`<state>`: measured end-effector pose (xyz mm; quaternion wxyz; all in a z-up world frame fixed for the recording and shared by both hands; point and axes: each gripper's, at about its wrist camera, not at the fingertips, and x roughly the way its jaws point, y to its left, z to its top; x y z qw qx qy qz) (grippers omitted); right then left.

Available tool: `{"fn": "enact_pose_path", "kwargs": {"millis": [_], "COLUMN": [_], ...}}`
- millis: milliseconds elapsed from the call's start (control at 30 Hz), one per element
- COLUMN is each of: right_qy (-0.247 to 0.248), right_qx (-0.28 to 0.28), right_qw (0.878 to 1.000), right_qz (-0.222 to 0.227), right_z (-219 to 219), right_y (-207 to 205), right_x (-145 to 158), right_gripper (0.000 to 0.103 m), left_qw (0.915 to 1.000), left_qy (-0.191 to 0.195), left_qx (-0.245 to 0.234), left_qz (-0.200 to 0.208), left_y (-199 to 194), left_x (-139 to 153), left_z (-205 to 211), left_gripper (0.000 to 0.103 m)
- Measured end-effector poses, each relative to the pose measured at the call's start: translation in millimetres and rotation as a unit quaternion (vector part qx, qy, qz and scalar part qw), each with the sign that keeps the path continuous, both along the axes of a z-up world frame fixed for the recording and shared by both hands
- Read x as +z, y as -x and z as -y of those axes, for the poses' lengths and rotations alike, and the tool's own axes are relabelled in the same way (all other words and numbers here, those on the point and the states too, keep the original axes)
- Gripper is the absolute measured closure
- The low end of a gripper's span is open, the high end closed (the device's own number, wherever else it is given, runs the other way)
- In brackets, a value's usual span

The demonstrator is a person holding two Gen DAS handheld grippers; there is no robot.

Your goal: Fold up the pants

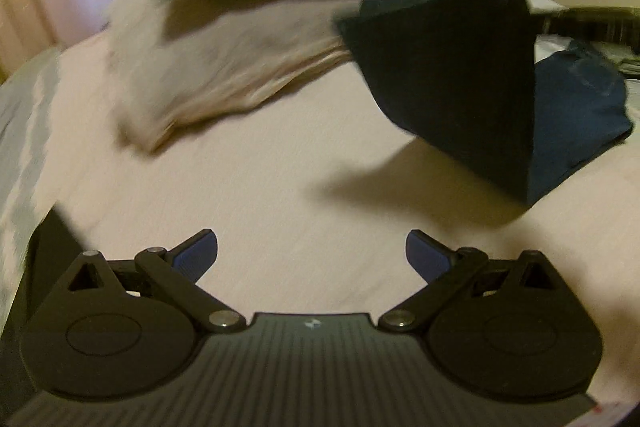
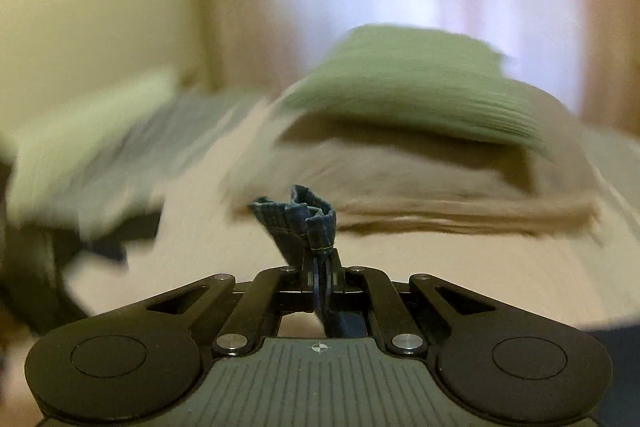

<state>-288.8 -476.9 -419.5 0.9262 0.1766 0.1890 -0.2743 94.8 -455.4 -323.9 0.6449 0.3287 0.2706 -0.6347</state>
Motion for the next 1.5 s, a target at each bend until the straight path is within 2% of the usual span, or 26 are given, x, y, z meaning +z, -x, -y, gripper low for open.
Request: {"fn": "enact_pose_path", "kwargs": {"millis": [100,167,267,333,433,567,700,767,867,933,1033,1100,1167,1233,1267,1333,1367,1400,1433,1500], "right_qy": [-0.042,-0.061,-0.128,-0.196,-0.246,-0.254,-0.246,-0.249,-0.281,-0.283,-0.297,-0.307,-0.305,-0.297,-0.290,-0.241,-0.216,-0.220,-0.244,-0.295], "right_qx": [-0.080,-0.133,-0.221,-0.270,-0.297,-0.286,-0.281,-0.282,-0.278,-0.277,-0.281,-0.278,-0.271,-0.269,-0.259,-0.229,-0.234,-0.259,-0.284,-0.321], "right_qw": [0.993,0.984,0.961,0.940,0.921,0.923,0.927,0.925,0.917,0.917,0.911,0.909,0.912,0.915,0.920,0.939,0.943,0.937,0.925,0.900], "right_qz": [0.076,0.106,0.102,0.074,0.053,0.053,0.041,0.046,0.053,0.047,0.051,0.050,0.047,0.041,0.052,0.091,0.093,0.081,0.062,0.005], "right_z": [57.7,94.4,148.4,176.8,195.9,198.6,194.1,189.7,193.2,194.1,196.7,199.6,203.6,204.1,203.6,194.3,189.0,188.2,190.8,195.3], "right_y": [75.7,126.1,193.0,223.5,251.8,261.4,269.6,276.8,282.9,283.2,281.7,279.8,274.6,270.6,267.8,265.9,268.1,272.3,276.7,281.3], "right_x": [15.2,5.7,-51.5,-106.6,-147.2,-145.9,-137.5,-138.4,-143.5,-143.6,-143.5,-143.2,-142.2,-134.9,-126.8,-102.8,-96.0,-99.4,-110.1,-131.0], "right_gripper": [0.103,0.103,0.103,0.103,0.103,0.103,0.103,0.103,0.103,0.101,0.094,0.085,0.086,0.098,0.101,0.102,0.102,0.101,0.101,0.092], "left_qw": [0.9993,0.9983,0.9962,0.9943,0.9903,0.9827,0.9774,0.9779,0.9800,0.9814,0.9829,0.9830,0.9830,0.9834,0.9838,0.9844,0.9844,0.9841,0.9833,0.9815], "left_qy": [0.008,0.011,0.003,-0.008,-0.030,-0.054,-0.067,-0.071,-0.072,-0.072,-0.072,-0.074,-0.076,-0.076,-0.075,-0.071,-0.071,-0.073,-0.077,-0.084], "left_qx": [-0.037,-0.056,-0.087,-0.106,-0.135,-0.177,-0.201,-0.197,-0.186,-0.178,-0.169,-0.167,-0.166,-0.164,-0.162,-0.159,-0.160,-0.161,-0.164,-0.172], "left_qz": [0.007,0.002,-0.006,-0.008,-0.012,-0.006,0.006,0.000,-0.006,-0.010,-0.014,-0.018,-0.018,-0.018,-0.020,-0.023,-0.022,-0.021,-0.019,-0.010], "left_y": [48.3,82.9,132.7,163.8,206.7,246.9,260.6,256.1,249.7,244.9,241.0,240.2,241.1,242.5,242.5,241.7,241.3,240.8,240.6,240.3], "left_x": [12.9,17.5,10.3,-2.7,-24.8,-41.6,-46.4,-45.6,-43.9,-43.1,-44.2,-46.1,-48.3,-48.8,-48.3,-46.7,-47.0,-48.2,-50.0,-53.6], "left_z": [33.4,56.0,90.4,112.8,141.8,168.8,180.2,187.6,200.6,205.9,212.0,215.4,216.0,215.1,214.3,213.4,213.5,214.1,215.3,218.3], "left_gripper": [0.004,0.004,0.004,0.004,0.004,0.004,0.004,0.004,0.004,0.004,0.004,0.004,0.004,0.005,0.005,0.005,0.005,0.005,0.005,0.006]}}
